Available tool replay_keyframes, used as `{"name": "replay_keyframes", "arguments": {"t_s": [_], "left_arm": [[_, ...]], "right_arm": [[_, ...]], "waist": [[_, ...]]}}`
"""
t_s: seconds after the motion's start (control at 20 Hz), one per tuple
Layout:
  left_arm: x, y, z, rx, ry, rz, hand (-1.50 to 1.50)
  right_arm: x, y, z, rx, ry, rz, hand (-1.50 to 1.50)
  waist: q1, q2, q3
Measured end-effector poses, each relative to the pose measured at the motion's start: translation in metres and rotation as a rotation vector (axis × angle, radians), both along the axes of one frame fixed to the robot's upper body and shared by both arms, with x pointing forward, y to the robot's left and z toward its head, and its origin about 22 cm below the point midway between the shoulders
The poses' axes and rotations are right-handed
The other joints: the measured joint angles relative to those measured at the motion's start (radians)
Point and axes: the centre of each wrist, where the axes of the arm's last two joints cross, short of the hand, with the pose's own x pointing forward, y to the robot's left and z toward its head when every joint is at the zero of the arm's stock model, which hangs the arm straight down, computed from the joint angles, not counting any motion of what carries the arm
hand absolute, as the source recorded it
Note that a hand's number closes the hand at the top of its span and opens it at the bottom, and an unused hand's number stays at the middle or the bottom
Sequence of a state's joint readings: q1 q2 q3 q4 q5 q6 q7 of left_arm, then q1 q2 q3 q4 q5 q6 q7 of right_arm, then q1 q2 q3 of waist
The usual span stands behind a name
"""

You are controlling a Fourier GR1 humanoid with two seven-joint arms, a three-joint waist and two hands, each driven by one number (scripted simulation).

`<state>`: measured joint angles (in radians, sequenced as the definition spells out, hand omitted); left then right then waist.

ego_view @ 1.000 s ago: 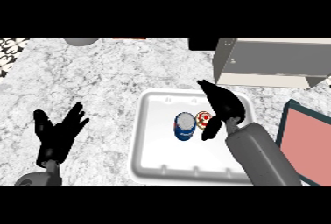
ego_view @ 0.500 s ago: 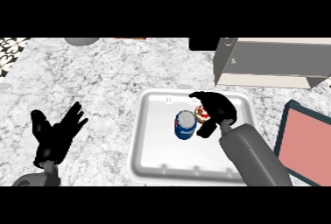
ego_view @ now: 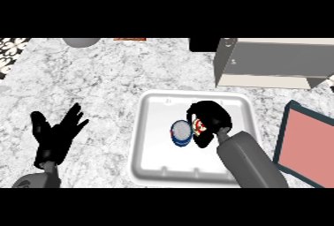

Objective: Pick the cupcake from the tray and place it in the tiered shelf

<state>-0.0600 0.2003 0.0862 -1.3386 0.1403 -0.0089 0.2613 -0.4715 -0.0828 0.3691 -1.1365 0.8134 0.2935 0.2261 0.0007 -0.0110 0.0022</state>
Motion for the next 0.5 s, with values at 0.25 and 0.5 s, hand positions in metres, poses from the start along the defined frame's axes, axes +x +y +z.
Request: {"name": "replay_keyframes", "arguments": {"t_s": [0.25,0.5], "left_arm": [[-0.003,-0.004,0.006,0.002,0.004,0.002,0.00],[-0.005,-0.005,0.005,-0.006,0.003,0.003,0.00]], "right_arm": [[-0.017,0.000,0.017,0.093,-0.075,0.034,1.50],[-0.031,-0.027,0.035,0.160,-0.109,-0.105,1.50]], "waist": [[-0.003,0.004,0.001],[-0.010,0.004,0.001]]}}
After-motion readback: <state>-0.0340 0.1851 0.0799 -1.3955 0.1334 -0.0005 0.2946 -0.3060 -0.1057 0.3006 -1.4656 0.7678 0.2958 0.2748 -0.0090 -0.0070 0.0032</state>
